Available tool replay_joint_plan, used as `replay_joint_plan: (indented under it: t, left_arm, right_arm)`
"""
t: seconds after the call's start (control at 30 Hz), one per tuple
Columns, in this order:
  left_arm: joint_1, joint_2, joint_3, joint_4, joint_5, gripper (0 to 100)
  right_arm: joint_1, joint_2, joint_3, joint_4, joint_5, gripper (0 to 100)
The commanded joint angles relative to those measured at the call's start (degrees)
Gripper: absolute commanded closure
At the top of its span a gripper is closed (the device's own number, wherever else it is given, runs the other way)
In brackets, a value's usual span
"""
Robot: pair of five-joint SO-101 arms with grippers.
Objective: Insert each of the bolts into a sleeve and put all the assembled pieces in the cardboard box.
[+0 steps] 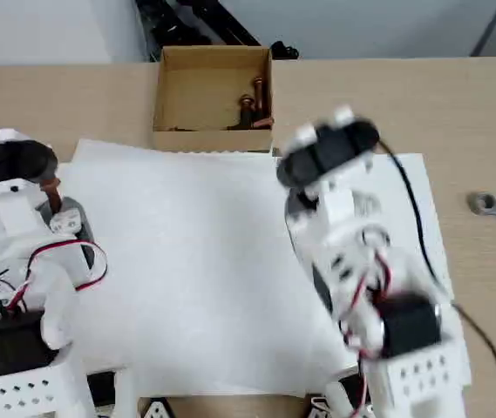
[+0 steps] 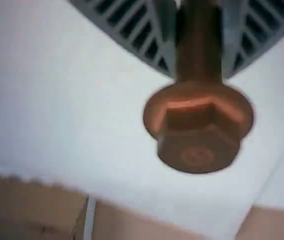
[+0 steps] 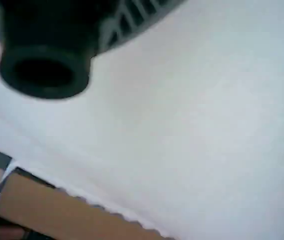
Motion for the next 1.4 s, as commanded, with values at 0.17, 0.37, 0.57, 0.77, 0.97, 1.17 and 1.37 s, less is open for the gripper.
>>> replay_joint_plan:
  t: [0.17, 0.37, 0.57, 0.77, 0.97, 1.17, 1.37]
  left_arm:
    - [8.00, -0.97, -0.40, -9.05, 0.97, 100]
    - [15.12, 4.31, -0.75, -18.20, 5.19, 100]
    - [19.69, 8.35, -1.36, -24.09, 6.51, 100]
    - [22.59, 8.44, -3.65, -24.26, 8.53, 100]
    - [32.88, 8.79, -4.18, -27.43, 2.64, 100]
    - [36.40, 8.44, -6.02, -27.96, 2.73, 100]
    - [36.48, 5.45, -5.93, -27.52, 3.08, 100]
  right_arm:
    - [0.48, -21.76, 32.53, -29.05, -0.88, 99.5]
    - [-5.23, -21.93, 36.57, -34.59, -1.14, 99.6]
    - [-5.85, -21.85, 35.69, -37.76, -1.14, 99.6]
    - [-6.11, -21.85, 35.78, -38.81, -2.11, 99.6]
    - [-10.51, -20.79, 36.48, -42.77, -2.02, 99.6]
    - [-12.53, -9.27, 36.84, -47.96, -2.11, 99.6]
    - [-18.24, 5.67, 36.48, -58.51, -2.99, 99.6]
